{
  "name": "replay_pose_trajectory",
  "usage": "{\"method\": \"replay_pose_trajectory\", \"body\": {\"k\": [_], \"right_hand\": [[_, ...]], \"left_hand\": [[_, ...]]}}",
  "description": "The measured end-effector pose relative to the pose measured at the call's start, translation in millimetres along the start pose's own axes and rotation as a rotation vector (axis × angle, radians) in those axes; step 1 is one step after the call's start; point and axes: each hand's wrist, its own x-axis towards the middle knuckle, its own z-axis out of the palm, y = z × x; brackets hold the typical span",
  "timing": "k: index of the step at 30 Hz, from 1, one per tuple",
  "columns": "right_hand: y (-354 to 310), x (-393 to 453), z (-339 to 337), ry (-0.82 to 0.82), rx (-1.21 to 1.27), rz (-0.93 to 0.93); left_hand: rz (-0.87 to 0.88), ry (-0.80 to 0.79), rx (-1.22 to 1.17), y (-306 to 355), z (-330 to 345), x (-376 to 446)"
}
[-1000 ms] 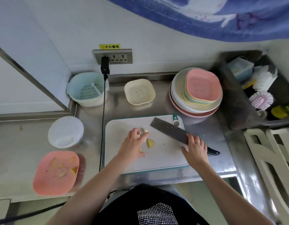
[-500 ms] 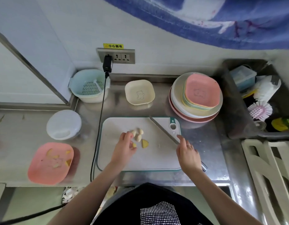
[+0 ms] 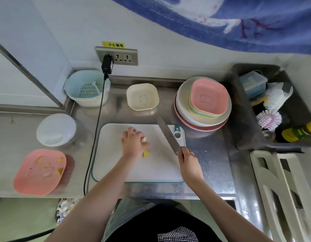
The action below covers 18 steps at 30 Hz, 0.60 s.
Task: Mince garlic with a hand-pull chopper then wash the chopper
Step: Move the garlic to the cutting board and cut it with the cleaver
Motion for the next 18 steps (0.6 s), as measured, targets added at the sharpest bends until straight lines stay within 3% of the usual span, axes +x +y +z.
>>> {"method": "replay_pose_trajectory", "body": {"k": [4, 9, 18], "right_hand": [[3.6, 3.8, -5.6, -0.002, 0.052, 0.017], [-14.0, 11.6, -7.9, -0.047, 0.056, -0.042], [-44.7, 12.5, 10.3, -0.152, -0.06, -0.112]], "left_hand": [[0.1, 0.011, -0.008, 1.7, 9.3, 5.5], [0.055, 0.016, -0.188, -4.9, 13.4, 4.4], [-0.007, 0.094, -0.3, -8.7, 18.5, -3.6]]}}
